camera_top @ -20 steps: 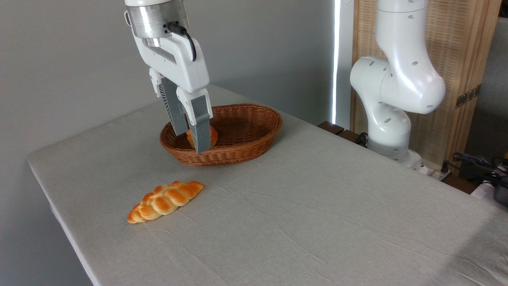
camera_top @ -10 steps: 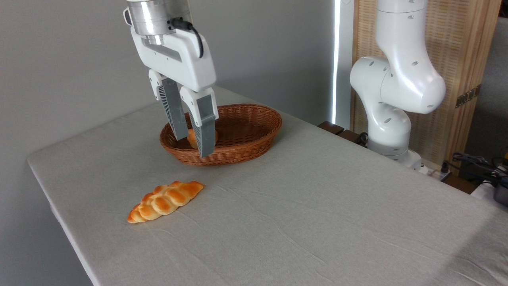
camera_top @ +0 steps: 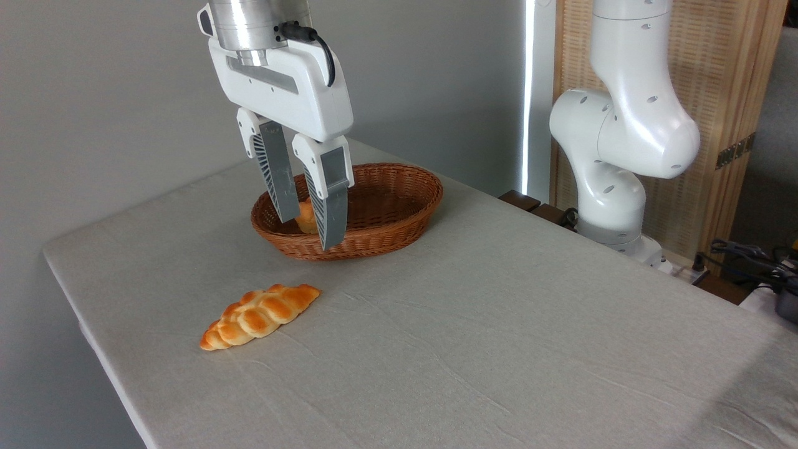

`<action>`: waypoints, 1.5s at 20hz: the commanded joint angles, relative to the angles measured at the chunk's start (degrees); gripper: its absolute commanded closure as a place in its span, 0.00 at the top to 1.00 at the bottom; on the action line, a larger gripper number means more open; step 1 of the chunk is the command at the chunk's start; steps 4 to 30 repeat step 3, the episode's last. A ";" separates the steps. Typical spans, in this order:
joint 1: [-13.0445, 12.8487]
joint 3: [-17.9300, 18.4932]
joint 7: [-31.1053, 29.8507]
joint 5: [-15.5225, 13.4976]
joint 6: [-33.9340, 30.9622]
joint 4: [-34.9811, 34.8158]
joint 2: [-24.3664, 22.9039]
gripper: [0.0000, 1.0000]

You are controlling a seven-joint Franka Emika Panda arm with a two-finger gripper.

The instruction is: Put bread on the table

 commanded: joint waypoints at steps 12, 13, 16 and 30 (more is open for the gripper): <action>-0.16 0.33 0.32 -0.52 -1.18 0.54 -0.23 1.00; -0.16 0.33 0.32 -0.52 -1.18 0.54 -0.23 1.00; -0.16 0.33 0.32 -0.52 -1.18 0.54 -0.23 1.00; -0.16 0.33 0.32 -0.52 -1.18 0.54 -0.23 1.00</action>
